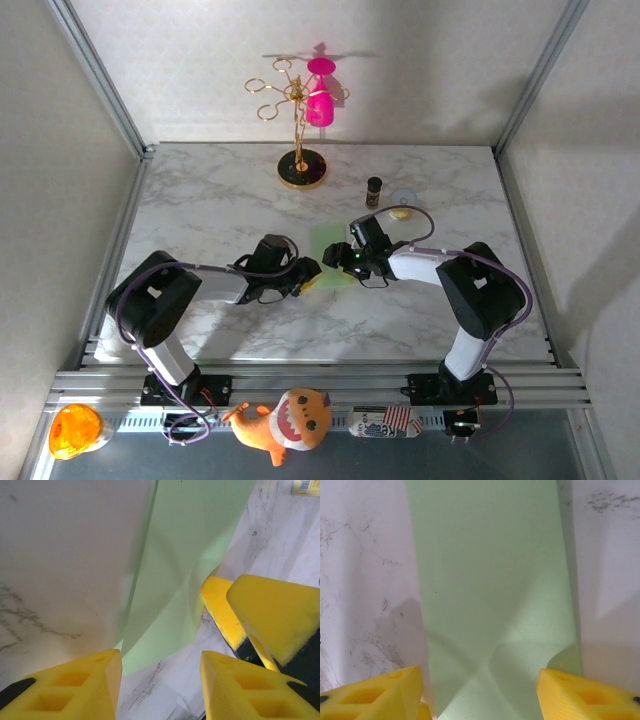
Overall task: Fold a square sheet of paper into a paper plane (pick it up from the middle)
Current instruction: Third fold the triangle at the center of the table.
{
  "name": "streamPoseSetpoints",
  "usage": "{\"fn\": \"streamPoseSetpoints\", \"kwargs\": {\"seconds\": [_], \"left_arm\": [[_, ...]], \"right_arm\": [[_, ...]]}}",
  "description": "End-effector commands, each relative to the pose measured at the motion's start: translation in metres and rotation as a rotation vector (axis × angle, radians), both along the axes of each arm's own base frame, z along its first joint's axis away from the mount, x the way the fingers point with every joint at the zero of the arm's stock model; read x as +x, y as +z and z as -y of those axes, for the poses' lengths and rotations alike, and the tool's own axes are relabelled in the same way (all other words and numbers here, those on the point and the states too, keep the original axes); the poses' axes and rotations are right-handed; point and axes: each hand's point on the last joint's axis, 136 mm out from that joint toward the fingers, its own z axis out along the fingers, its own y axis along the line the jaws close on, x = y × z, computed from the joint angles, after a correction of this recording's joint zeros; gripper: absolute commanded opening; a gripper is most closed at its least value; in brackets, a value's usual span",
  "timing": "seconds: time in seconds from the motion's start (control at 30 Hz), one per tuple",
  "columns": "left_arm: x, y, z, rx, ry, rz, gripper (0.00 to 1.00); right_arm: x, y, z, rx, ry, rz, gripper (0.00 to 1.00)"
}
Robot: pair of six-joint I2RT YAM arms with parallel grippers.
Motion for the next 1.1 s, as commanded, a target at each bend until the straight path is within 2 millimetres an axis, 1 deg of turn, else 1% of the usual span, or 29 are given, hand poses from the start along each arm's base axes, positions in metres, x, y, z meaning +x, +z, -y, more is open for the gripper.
{"fn": "streamPoseSetpoints", "kwargs": {"seconds": [0.0, 0.13, 0.4, 0.5, 0.7, 0.8, 0.87, 1.07], "left_arm": [[0.004, 0.005, 0.012, -0.02, -0.028, 0.016, 0.45], [0.007, 0.001, 0.009, 0.017, -0.022, 0.019, 0.47], [0.011, 0.002, -0.007, 0.142, -0.006, 0.05, 0.48], [0.011, -0.001, -0.004, 0.134, -0.016, 0.041, 0.47], [0.011, 0.0, 0.009, 0.069, -0.04, 0.034, 0.37], [0.009, 0.0, 0.013, 0.039, -0.052, 0.019, 0.36], [0.01, 0.005, 0.017, 0.007, -0.055, 0.033, 0.35], [0.017, 0.014, 0.015, -0.009, -0.045, 0.062, 0.31]], "right_arm": [[-0.01, -0.024, 0.017, -0.066, -0.032, -0.068, 0.63], [-0.01, -0.023, 0.017, -0.066, -0.032, -0.067, 0.63], [-0.01, -0.024, 0.018, -0.071, -0.033, -0.066, 0.63], [-0.01, -0.024, 0.018, -0.071, -0.031, -0.067, 0.63], [-0.01, -0.025, 0.019, -0.073, -0.035, -0.068, 0.63], [-0.011, -0.025, 0.019, -0.076, -0.035, -0.072, 0.63], [-0.01, -0.025, 0.02, -0.076, -0.038, -0.07, 0.63], [-0.011, -0.024, 0.02, -0.077, -0.038, -0.07, 0.63]]}}
